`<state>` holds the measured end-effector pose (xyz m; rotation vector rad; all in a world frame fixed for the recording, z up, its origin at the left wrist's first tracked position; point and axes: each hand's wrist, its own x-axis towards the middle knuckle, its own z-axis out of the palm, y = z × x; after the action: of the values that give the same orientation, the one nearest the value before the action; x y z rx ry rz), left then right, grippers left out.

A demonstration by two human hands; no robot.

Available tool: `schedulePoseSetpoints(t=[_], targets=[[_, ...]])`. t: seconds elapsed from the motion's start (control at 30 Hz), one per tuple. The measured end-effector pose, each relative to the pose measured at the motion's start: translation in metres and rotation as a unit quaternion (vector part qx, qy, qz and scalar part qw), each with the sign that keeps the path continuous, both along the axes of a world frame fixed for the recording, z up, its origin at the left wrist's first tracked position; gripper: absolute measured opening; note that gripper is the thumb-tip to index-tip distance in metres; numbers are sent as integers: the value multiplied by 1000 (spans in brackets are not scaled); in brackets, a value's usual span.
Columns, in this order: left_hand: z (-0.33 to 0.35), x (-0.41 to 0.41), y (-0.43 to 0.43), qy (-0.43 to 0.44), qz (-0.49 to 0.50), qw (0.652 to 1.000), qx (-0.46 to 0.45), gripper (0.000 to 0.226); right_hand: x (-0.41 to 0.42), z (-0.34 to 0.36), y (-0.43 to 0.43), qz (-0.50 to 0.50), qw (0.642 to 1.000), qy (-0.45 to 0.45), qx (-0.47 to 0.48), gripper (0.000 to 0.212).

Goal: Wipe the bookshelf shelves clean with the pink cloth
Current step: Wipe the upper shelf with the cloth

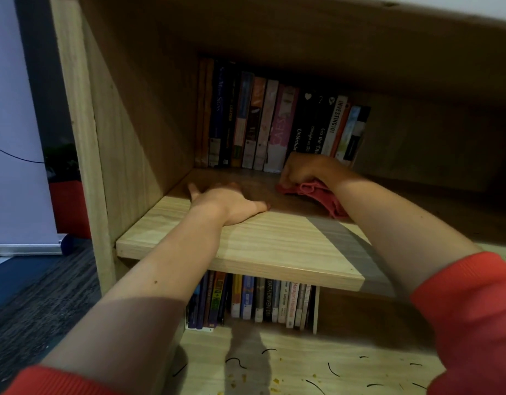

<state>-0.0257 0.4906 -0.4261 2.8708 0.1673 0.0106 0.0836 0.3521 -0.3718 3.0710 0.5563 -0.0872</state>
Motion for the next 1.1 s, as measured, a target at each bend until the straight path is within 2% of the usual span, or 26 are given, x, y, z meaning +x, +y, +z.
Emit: schedulePoseSetpoints(t=[0.1,0.27,0.4,0.43,0.53,0.63,0.77,0.83,0.93,0.97,1.03,1.1], targets=[[1,-1,-1,1,-1,1000,-1,81,-10,12,-9,-10,998,63,-13,30],[0,-2,-1,-1,0,1000,-1,81,-4,-7,-4,-19,1000,-21,14,30],[1,-3,-2,3,3,1000,0,83,-23,16,-10,-14,996,90,8,33],[1,-3,-2,3,2,1000,1,83,-30,20,-12,-8,996,90,23,31],[0,-4,-2,3,1,1000,3,84,-38,10,-12,-1,998,-13,61,27],[1,-5,-3,1,5,1000,0,84,-41,-11,0,-6,994,-22,105,12],[3,-5,-3,-4,8,1000,-4,81,-30,-28,6,-40,991,-86,91,31],[1,-5,-2,-5,8,1000,-6,79,-29,-24,7,-45,993,-66,85,30],[1,-4,-2,-8,6,1000,-3,79,-41,-2,4,-26,999,-2,41,11],[1,-4,-2,-7,8,1000,-1,80,-43,3,2,-25,999,5,26,16],[1,-4,-2,-3,9,1000,1,81,-47,2,-2,-36,999,-17,15,17],[1,-5,-2,2,6,1000,2,84,-49,-9,-2,-49,997,-43,48,10]])
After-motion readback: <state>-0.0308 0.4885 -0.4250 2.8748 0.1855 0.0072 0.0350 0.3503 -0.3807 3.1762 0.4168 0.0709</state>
